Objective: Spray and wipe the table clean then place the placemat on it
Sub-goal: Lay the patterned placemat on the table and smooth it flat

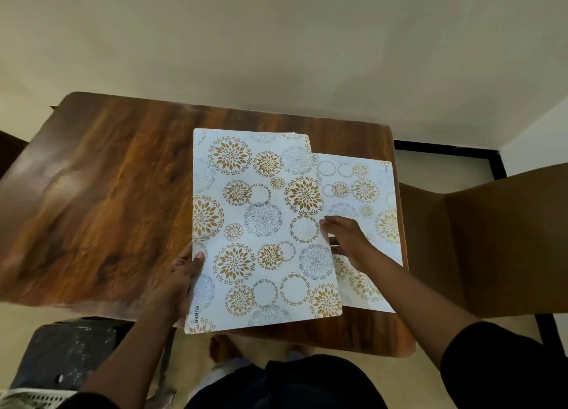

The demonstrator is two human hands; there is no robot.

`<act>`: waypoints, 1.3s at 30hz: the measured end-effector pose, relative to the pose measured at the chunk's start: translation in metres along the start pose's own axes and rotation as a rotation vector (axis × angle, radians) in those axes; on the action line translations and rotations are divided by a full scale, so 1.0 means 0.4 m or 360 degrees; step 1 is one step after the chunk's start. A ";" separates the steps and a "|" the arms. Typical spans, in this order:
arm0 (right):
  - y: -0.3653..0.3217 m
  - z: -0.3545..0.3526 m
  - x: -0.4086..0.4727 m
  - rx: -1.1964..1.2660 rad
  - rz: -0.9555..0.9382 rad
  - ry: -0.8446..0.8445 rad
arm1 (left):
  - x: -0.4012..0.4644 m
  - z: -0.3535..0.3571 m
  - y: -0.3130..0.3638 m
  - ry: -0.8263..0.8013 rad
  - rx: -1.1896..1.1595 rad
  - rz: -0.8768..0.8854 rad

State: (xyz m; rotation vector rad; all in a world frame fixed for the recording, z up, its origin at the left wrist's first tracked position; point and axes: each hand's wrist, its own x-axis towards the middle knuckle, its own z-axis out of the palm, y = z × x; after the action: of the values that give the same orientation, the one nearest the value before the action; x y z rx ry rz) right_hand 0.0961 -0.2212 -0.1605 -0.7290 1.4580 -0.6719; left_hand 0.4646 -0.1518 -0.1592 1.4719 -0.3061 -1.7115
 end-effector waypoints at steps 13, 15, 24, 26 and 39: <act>-0.068 0.288 -0.011 -0.0128 -0.0006 0.0031 | 0.017 -0.247 0.110 -0.0124 0.0028 0.0106; -0.069 0.338 -0.010 -0.0094 -0.0017 0.0091 | 0.021 -0.285 0.133 -0.0130 0.0040 0.0088; -0.051 0.547 0.034 0.0034 -0.0015 0.0266 | 0.028 -0.448 0.269 0.0136 0.0390 0.0143; -0.056 0.579 0.041 0.0054 0.0007 0.0283 | 0.029 -0.474 0.285 0.0246 0.0457 0.0191; -0.198 0.758 0.227 0.0085 0.0156 0.0204 | 0.048 -0.540 0.330 0.0845 0.0348 0.0361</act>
State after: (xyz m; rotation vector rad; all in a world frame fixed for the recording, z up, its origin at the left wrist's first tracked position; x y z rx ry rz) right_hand 0.4028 -0.3324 -0.1609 -0.5778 1.5762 -0.6897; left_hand 0.7169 -0.1772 -0.1467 1.9063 -0.3616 -1.0838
